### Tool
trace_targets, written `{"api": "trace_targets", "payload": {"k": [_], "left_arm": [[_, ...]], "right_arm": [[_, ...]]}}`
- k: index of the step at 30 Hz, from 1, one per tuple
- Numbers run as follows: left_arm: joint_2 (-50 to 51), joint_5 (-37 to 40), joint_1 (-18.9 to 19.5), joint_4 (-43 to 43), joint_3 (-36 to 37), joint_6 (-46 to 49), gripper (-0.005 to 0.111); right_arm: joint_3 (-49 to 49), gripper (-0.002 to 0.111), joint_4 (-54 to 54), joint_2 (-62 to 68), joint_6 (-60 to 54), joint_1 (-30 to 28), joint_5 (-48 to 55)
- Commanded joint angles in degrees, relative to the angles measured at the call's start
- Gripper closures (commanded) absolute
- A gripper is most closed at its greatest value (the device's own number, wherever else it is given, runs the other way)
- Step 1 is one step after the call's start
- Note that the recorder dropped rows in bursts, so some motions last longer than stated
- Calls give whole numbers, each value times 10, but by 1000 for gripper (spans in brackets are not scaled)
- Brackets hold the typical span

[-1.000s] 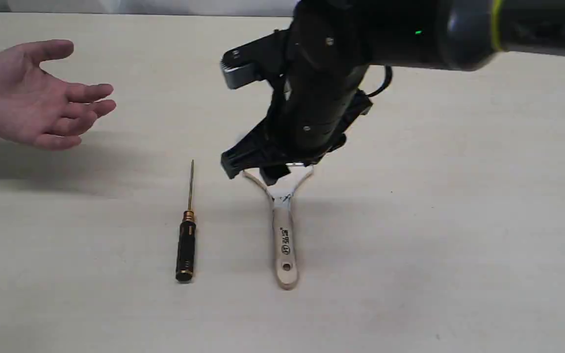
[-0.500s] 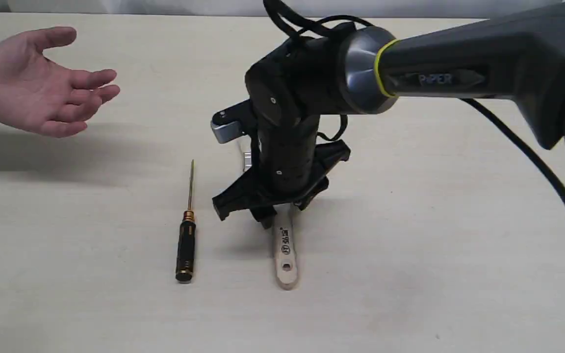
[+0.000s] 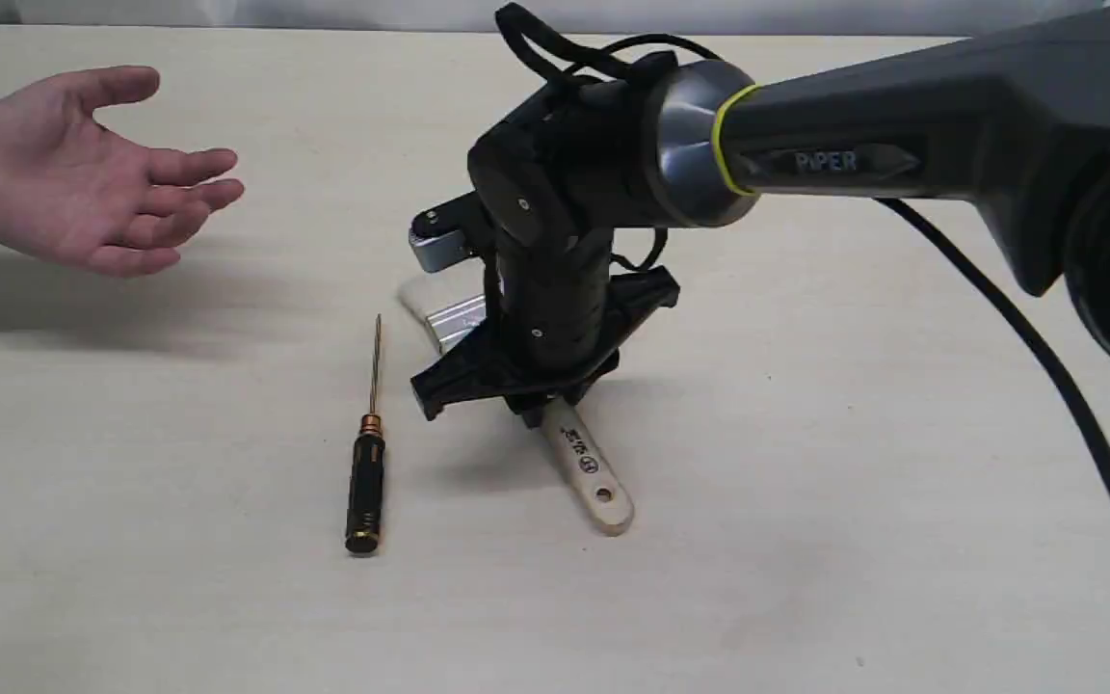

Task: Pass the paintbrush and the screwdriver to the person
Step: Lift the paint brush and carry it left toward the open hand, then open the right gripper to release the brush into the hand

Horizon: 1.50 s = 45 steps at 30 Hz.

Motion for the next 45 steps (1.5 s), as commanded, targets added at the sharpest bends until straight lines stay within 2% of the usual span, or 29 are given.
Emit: {"api": "trace_targets", "payload": {"k": [1,6,14,18,23,28,33,39,41,45], "left_arm": [[-1,-4,-5,-1,1,-1,107],[-1,-2,-5,-3,1,-1,107],[-1,-2,-5,-3,1,-1,107],[-1,-2,-5,-3,1,-1,107],[-1,-2,-5,-3,1,-1,107],[-1,-2,-5,-3,1,-1,107],[-1,-5,-5,-1,1,-1,107],[-1,-3,-5,-1,1,-1,107],[-1,-3,-5,-1,1,-1,107],[-1,-3,-5,-1,1,-1,107]], "right_arm": [[11,104,-41,18,-27,-2,28],[11,104,-42,-38,-50,0,68],[11,104,-28,-204,-69,0,57],[11,104,-27,-281,-76,0,16],[11,104,-6,-332,-84,0,-103],[11,104,48,-316,-176,26,-270],[4,104,48,-241,-187,69,-405],[-97,103,80,-100,-187,83,-341],[-147,96,85,-52,-187,86,-307],[-221,68,121,6,-187,86,-262]]}}
